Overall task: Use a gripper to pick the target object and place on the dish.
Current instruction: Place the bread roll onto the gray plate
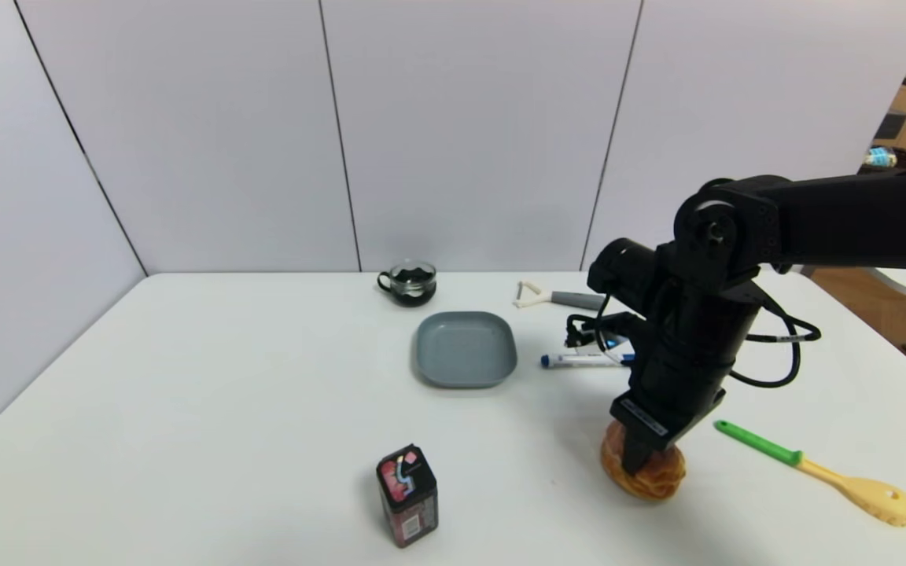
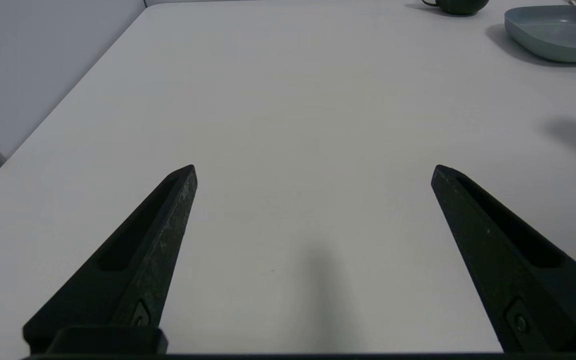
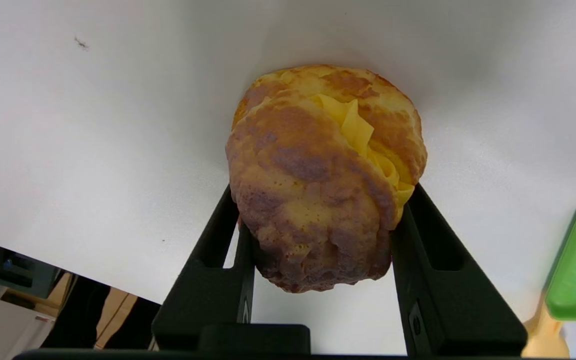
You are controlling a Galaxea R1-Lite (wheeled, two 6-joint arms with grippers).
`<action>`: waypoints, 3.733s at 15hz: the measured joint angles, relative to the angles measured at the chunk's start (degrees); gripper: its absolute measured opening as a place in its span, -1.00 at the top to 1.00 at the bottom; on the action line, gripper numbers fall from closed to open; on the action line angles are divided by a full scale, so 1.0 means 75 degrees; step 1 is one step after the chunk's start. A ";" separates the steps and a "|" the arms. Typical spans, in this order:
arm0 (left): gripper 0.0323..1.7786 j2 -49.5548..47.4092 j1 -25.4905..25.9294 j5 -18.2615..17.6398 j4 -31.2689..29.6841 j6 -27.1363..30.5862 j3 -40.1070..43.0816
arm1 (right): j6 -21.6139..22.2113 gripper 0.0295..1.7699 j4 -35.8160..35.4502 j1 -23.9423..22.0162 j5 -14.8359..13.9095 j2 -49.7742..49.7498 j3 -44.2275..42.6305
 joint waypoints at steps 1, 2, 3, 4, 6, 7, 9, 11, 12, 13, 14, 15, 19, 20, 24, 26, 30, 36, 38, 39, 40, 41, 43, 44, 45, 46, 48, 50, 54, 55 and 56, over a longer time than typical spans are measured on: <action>-0.90 0.0000 0.0000 -0.0003 0.0000 0.0003 0.0000 | -0.0016 0.17 -0.0021 0.0000 0.0003 -0.0068 -0.0005; -0.90 0.0000 0.0003 -0.0003 0.0000 0.0003 0.0000 | -0.0049 0.17 -0.0028 -0.0003 0.0000 -0.0164 -0.0033; -0.90 0.0000 0.0003 0.0000 0.0000 0.0003 0.0000 | -0.0075 0.17 -0.0029 -0.0003 -0.0018 -0.0283 -0.0059; -0.90 0.0000 0.0003 0.0000 0.0000 0.0000 0.0000 | -0.0096 0.17 -0.0033 -0.0010 -0.0054 -0.0419 -0.0088; -0.90 0.0000 0.0003 0.0000 0.0000 0.0000 0.0000 | -0.0198 0.18 -0.0042 -0.0010 -0.0091 -0.0770 -0.0140; -0.90 0.0000 0.0003 0.0000 0.0000 0.0007 0.0000 | -0.0302 0.18 -0.0098 -0.0003 -0.0102 -0.0941 -0.0242; -0.90 0.0000 0.0003 0.0000 0.0000 0.0003 0.0000 | -0.0413 0.18 -0.0301 -0.0003 -0.0151 -0.1183 -0.0754; -0.90 0.0000 0.0003 -0.0003 0.0000 0.0003 0.0000 | -0.0442 0.18 -0.0621 -0.0003 -0.0260 -0.1250 -0.1585; -0.90 0.0000 0.0003 -0.0003 0.0000 0.0003 0.0000 | -0.0481 0.18 -0.0907 -0.0003 -0.0289 -0.1222 -0.1890; -0.90 0.0000 0.0003 0.0000 0.0000 0.0000 0.0000 | -0.0577 0.18 -0.1297 0.0018 -0.0315 -0.1178 -0.2045; -0.90 0.0000 0.0003 -0.0003 0.0003 0.0000 0.0000 | -0.0731 0.18 -0.1720 0.0081 -0.0338 -0.1102 -0.2129; -0.90 0.0000 0.0003 0.0000 0.0000 0.0000 0.0000 | -0.0795 0.19 -0.2032 0.0163 -0.0362 -0.1026 -0.2173; -0.90 0.0000 0.0000 -0.0003 0.0000 0.0003 0.0000 | -0.0806 0.19 -0.3090 0.0551 -0.0462 -0.0572 -0.2228; -0.90 0.0000 0.0000 0.0000 0.0000 0.0007 0.0000 | -0.0806 0.19 -0.3277 0.0658 -0.0462 -0.0423 -0.2246; -0.90 0.0000 0.0000 -0.0007 0.0000 0.0003 0.0000 | -0.0801 0.20 -0.3582 0.1058 -0.0426 0.0198 -0.2261; -0.90 0.0000 0.0000 -0.0003 0.0000 0.0003 0.0000 | -0.0783 0.20 -0.3646 0.1180 -0.0440 0.0509 -0.2264; -0.90 0.0000 0.0003 -0.0003 0.0000 0.0000 0.0000 | -0.0743 0.21 -0.3781 0.1323 -0.0458 0.1086 -0.2264; -0.90 0.0000 0.0003 -0.0003 0.0000 0.0003 0.0000 | -0.0714 0.21 -0.4637 0.1364 -0.0665 0.1606 -0.2264; -0.90 0.0000 0.0003 -0.0003 0.0000 0.0003 0.0000 | -0.0714 0.21 -0.4641 0.1364 -0.0665 0.1655 -0.2264; -0.90 0.0000 0.0003 -0.0007 0.0000 0.0003 0.0000 | -0.0722 0.21 -0.4645 0.1364 -0.0665 0.1663 -0.2264; -0.90 0.0000 0.0003 -0.0003 0.0000 0.0000 0.0000 | -0.0725 0.21 -0.4663 0.1364 -0.0662 0.1673 -0.2264; -0.90 0.0000 0.0003 -0.0007 0.0000 0.0003 0.0000 | -0.0725 0.21 -0.4701 0.1357 -0.0662 0.1677 -0.2264; -0.90 0.0000 0.0003 -0.0003 0.0000 0.0003 0.0000 | -0.0717 0.21 -0.4748 0.1343 -0.0662 0.1681 -0.2264; -0.90 0.0000 0.0003 0.0000 0.0000 0.0000 0.0000 | -0.0722 0.21 -0.4771 0.1334 -0.0665 0.1681 -0.2264; -0.90 0.0000 0.0003 -0.0003 0.0000 0.0003 0.0000 | -0.0731 0.21 -0.4795 0.1326 -0.0665 0.1684 -0.2264; -0.90 0.0000 0.0003 -0.0003 0.0000 0.0000 0.0000 | -0.0735 0.21 -0.4800 0.1317 -0.0665 0.1684 -0.2264; -0.90 0.0000 0.0003 0.0000 0.0000 0.0003 0.0000 | -0.0740 0.21 -0.4814 0.1317 -0.0657 0.1695 -0.2264; -0.90 0.0000 0.0003 0.0000 0.0000 0.0000 0.0000 | -0.0761 0.06 -0.4814 0.1317 -0.0658 0.1710 -0.2264; -0.90 0.0000 0.0000 -0.0003 0.0000 0.0003 0.0000 | -0.0757 -0.35 -0.4818 0.1313 -0.0662 0.1725 -0.2264; -0.90 0.0000 0.0000 -0.0003 0.0000 0.0000 0.0000 | -0.0754 -0.42 -0.4814 0.1313 -0.0662 0.1725 -0.2264; -0.90 0.0000 0.0000 -0.0003 0.0000 0.0003 0.0000 | -0.0754 -0.48 -0.4806 0.1312 -0.0658 0.1720 -0.2264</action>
